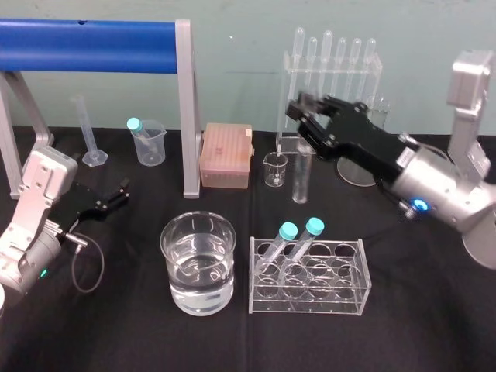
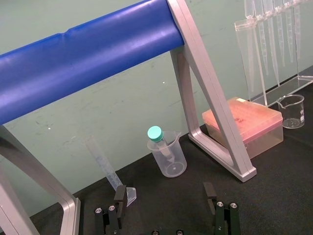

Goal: Hold the test tube with one hand and immerse one end into the beaker, then return it to the test tube rack.

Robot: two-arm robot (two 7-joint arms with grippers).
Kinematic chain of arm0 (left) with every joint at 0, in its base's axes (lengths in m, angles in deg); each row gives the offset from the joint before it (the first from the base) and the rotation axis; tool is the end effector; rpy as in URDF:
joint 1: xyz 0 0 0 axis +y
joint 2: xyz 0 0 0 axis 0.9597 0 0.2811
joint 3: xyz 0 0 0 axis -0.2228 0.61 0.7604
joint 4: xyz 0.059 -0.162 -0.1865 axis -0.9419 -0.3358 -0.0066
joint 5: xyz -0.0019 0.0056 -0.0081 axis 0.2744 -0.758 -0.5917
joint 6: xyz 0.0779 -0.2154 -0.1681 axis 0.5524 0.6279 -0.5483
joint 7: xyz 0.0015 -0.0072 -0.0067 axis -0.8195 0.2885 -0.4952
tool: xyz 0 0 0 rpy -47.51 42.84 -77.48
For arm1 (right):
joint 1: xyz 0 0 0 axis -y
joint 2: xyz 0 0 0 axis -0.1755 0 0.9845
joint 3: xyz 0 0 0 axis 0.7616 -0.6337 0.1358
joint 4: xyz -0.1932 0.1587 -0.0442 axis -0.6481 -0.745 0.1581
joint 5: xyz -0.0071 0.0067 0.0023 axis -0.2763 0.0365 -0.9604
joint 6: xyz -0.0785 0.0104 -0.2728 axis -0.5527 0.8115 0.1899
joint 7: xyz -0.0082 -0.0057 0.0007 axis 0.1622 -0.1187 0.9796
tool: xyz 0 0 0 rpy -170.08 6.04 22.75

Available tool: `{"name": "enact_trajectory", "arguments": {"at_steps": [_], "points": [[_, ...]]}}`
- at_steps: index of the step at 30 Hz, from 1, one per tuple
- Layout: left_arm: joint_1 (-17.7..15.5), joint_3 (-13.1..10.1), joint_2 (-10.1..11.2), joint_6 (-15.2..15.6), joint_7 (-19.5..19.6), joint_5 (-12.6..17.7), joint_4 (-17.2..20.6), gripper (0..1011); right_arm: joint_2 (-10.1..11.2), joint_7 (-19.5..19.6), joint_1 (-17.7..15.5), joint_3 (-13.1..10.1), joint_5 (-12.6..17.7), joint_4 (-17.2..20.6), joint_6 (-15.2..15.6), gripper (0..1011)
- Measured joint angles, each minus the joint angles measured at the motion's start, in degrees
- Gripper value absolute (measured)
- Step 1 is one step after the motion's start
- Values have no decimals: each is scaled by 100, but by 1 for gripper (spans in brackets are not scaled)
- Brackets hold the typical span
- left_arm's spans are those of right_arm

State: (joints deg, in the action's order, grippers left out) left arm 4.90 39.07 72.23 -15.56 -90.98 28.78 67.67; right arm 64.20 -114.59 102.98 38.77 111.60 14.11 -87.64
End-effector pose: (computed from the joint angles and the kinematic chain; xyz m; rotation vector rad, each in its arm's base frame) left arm 0.3288 0.0686 -0.2685 0.3047 -0.2849 1.2479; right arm 0.3804 -0.0194 -0.1873 0.1664 -0.1347 -0.6157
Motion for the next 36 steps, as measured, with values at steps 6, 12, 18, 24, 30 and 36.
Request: {"name": "enact_trajectory", "arguments": {"at_steps": [6,12,18,24,30,36], "points": [[0,0,0,0,0,0,0,1000,-173,-476,436,287,147,-119,-95,226],[0,0,0,0,0,0,0,1000,-387,-979,753,578,403,-183,-127,225],[0,0,0,0,0,0,0,1000,-565,-1334,984,873,555,-261,-101,226],[0,0,0,0,0,0,0,1000,-653,-1494,1082,1101,650,-348,-55,225],[0,0,0,0,0,0,0,1000,-661,-1563,1096,1267,737,-460,24,226],[0,0,0,0,0,0,0,1000,-680,-1589,1128,1455,760,-686,57,226]]}}
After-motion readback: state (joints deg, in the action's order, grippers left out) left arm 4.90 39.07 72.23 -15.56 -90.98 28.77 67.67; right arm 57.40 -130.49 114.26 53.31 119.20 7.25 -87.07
